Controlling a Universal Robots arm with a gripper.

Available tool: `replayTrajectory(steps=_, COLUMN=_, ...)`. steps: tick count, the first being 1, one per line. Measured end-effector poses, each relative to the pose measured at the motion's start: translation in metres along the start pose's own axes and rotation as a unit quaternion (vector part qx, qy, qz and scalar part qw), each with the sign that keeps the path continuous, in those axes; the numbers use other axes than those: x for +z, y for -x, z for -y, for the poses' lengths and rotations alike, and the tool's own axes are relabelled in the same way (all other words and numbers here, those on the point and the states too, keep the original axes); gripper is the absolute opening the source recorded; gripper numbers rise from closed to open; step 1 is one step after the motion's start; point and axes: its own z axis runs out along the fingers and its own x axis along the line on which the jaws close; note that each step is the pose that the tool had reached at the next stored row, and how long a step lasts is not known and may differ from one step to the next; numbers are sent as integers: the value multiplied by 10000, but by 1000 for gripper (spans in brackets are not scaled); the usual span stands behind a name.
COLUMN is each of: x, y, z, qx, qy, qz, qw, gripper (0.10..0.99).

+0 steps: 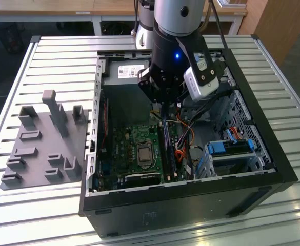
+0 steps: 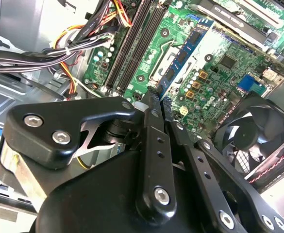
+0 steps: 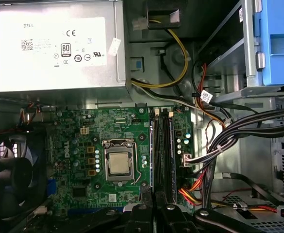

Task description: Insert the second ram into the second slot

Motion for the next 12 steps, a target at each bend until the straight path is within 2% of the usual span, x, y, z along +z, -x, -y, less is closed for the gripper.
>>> replayTrajectory(steps=12, x=46, y=0, z=1, qx=0, qy=0, qz=-1, qw=10000, gripper=137)
